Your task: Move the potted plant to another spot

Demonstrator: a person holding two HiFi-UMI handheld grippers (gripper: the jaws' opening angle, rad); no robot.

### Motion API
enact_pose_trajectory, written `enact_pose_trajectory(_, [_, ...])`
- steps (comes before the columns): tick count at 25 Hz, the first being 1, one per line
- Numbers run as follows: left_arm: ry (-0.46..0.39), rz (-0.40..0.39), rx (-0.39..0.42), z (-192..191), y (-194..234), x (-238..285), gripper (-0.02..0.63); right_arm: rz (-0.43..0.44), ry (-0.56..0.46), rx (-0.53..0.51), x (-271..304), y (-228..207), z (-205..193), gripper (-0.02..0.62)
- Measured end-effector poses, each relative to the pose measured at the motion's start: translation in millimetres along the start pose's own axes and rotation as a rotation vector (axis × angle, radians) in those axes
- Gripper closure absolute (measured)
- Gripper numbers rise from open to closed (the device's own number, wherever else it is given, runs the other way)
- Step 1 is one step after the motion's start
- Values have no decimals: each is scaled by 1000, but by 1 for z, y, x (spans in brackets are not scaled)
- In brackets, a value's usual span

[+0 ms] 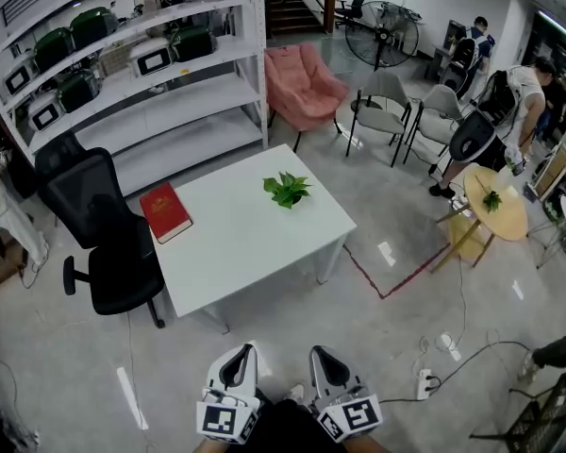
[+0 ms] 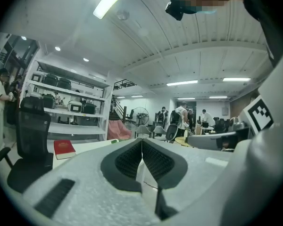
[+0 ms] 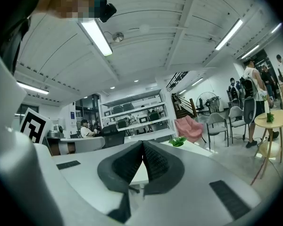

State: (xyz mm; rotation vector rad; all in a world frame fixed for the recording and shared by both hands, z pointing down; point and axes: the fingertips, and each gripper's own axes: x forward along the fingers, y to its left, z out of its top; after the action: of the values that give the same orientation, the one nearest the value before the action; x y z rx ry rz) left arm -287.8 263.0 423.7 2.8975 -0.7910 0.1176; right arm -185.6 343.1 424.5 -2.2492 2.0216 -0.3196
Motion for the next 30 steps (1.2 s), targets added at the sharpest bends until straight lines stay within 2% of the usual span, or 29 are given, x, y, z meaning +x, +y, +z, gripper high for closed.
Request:
enact_pose_trajectory(9, [48,25,-9,-18,-1,19,589,18,28,3,10,-19,-9,584])
enact_pose_trajectory(14, [34,21,-29,-21,10,47,589,13,54,3,35,-34,-18,584])
enact_pose_trajectory(23, [35,-15,-42,-12,33,136,588,-2,74,-8,103,-79,-6,584])
enact_pose_trajectory(30, [38,-45,-52,6,74,217,589,-40,82,-26,173,-115,17,584])
